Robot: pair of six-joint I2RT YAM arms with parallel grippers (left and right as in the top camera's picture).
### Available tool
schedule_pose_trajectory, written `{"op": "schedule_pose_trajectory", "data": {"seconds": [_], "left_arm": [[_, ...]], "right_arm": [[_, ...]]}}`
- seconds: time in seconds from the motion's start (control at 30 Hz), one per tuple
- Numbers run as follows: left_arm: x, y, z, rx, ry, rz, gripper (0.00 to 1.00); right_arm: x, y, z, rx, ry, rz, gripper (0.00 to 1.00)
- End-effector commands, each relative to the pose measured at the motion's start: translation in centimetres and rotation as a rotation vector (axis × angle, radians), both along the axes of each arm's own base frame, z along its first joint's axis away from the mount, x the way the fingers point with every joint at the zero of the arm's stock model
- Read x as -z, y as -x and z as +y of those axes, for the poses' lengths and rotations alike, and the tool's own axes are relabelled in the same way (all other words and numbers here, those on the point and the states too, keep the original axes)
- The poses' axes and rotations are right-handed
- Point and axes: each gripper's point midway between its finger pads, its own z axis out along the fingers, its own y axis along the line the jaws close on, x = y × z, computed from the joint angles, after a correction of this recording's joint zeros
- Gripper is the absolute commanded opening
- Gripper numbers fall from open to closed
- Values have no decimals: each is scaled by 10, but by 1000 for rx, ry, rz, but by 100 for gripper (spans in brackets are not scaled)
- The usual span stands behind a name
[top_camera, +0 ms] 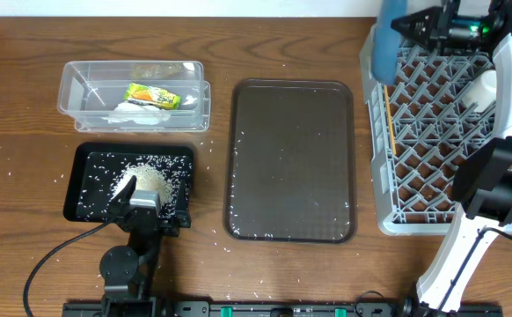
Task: Sort waste into correct bins and load items into the dishwasher rack
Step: 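Lift the blue plate with the right gripper over the dish rack, then lower the plate upright into the rack's back slots and release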
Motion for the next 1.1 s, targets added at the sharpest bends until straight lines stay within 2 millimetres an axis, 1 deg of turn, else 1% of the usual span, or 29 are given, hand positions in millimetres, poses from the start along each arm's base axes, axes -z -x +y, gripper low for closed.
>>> {"op": "schedule_pose_trajectory", "data": {"seconds": [0.0,0.17,0.23,0.3,0.43,0.5,0.77,0.83,0.97,1.07], "left_arm": [[15,1,-1,6,-12,41,95],[15,1,-1,7,-12,41,95],[15,1,-1,6,-12,41,95],[15,1,-1,7,-12,41,95],[15,1,-1,6,-12,41,95],[15,1,-1,6,-12,41,95],[15,1,-1,7,-12,41,95],[15,1,-1,7,-12,41,95],[15,1,-1,7,-12,41,95],[15,1,-1,7,-12,41,95]], "right_arm": [[36,-5,-18,86,141,104,1],[37,-1,-28,103,131,130,1],[33,0,-30,99,107,122,1],[19,2,-27,64,35,74,1],[-19,7,-19,-28,-150,-46,1],[-24,7,-18,-40,-172,-63,1],[-15,3,-20,-16,-122,-54,3],[-11,1,-19,-11,-106,-45,3],[0,-1,-22,17,-59,-11,6],[7,0,-24,32,-34,17,4]]}}
